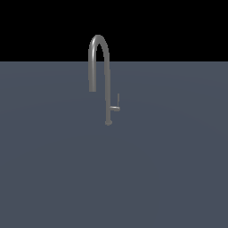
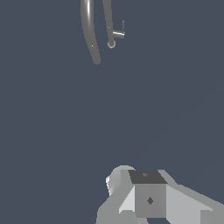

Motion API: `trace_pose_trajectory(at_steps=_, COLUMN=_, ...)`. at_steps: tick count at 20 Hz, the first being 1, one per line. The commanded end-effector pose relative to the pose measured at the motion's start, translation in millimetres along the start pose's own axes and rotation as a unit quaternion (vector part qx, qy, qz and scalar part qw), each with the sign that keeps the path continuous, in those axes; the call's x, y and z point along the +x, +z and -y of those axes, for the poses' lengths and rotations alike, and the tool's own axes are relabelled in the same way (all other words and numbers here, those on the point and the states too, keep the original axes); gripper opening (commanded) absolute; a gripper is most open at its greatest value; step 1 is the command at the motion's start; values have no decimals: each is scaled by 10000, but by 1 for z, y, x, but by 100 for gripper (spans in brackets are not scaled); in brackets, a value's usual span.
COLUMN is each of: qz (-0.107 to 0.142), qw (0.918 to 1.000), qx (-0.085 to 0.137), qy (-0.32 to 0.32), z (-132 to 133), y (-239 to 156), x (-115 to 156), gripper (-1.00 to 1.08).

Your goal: Turn on the faucet by rotating a designated handle.

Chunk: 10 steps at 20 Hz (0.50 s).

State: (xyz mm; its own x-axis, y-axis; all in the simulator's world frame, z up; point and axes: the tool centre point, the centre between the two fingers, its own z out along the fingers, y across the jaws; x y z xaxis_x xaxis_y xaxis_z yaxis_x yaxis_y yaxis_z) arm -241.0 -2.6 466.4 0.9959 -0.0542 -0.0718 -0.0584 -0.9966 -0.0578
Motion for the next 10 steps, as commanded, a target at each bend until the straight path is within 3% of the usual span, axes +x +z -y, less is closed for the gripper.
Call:
trace_pose_trajectory(at_steps=1, qz=64, qw=9999, qx=80, qy=82, z=1, y=1, x=6, gripper=-100)
trace_pose_trajectory(at_steps=10, qz=468, qw=9952, qx=606, qy=615, z=8, y=9, x=45, gripper=-100)
